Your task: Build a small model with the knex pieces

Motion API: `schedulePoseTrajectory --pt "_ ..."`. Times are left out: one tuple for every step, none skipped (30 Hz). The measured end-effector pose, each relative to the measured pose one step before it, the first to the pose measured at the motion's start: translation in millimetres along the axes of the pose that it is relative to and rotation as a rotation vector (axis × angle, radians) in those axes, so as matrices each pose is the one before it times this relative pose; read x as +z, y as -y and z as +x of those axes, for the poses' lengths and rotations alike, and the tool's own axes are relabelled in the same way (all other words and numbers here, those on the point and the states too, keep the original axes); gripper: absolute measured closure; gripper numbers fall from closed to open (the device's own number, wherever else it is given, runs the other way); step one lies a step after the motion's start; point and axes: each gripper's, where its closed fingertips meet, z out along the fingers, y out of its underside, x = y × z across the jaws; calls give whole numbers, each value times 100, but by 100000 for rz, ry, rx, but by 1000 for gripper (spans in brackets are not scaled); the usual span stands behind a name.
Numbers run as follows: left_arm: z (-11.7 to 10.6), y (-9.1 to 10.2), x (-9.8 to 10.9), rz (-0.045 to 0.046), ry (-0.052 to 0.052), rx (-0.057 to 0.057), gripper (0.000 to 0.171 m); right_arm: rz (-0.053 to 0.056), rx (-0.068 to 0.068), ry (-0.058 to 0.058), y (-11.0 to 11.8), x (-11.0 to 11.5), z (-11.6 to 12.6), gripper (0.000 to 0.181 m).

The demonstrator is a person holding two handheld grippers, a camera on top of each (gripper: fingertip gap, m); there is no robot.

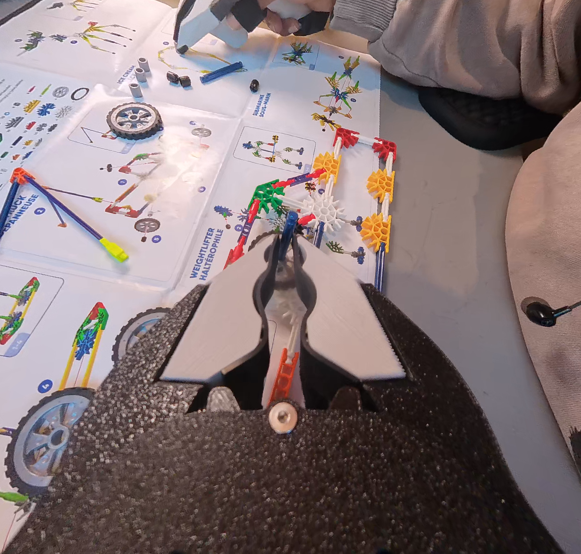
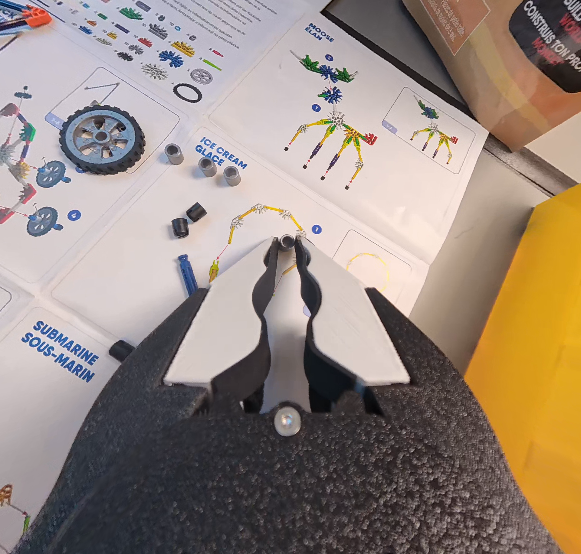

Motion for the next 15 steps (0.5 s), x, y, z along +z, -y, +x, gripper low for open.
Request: schedulePoseTrajectory --pt "-37 -13 -35 17 -62 -58 165 1990 99 893 380 -163 -230 172" --pt "-37 -19 -40 1 -72 88 165 3558 -595 1991 786 -373 -542 172" --pt "-66 -19 -41 -86 196 256 164 4962 -2000 3953 1242 -557 -1091 173" --pt "-62 -50 -18 -272 320 346 164 5810 -3083 6182 1582 -619 -1716 173" --pt "-72 -44 7 -252 429 297 163 5842 -3638 7628 1759 -506 -2233 173" --pt "-26 -18 39 -172 235 148 164 5156 -4380 9120 1733 -276 -2700 173" --pt "35 -20 70 -219 63 233 164 4206 -5070 10007 1605 28 -3022 173" --pt "68 -39 82 -423 127 589 165 3234 -5806 10224 1421 362 -3144 173" --pt "34 -74 85 -670 535 916 166 2811 -6379 11035 1264 609 -3268 173" --pt "23 -34 64 -504 660 1011 167 2424 -5580 9833 1128 868 -2938 173" --pt "15 -4 50 -268 626 784 167 531 -3825 7224 735 1070 -2232 173" --pt "17 -7 63 -298 454 543 167 -1593 -2718 4916 263 1103 -1578 173" --pt "34 -21 64 -347 335 522 167 -2076 -2819 2671 9 1002 -1029 173" --pt "29 -59 77 -588 521 767 167 -1819 -2358 1420 -104 819 -633 173" --pt "4 -78 78 -694 756 1051 167 -1983 -1064 1299 -241 635 -429 173"
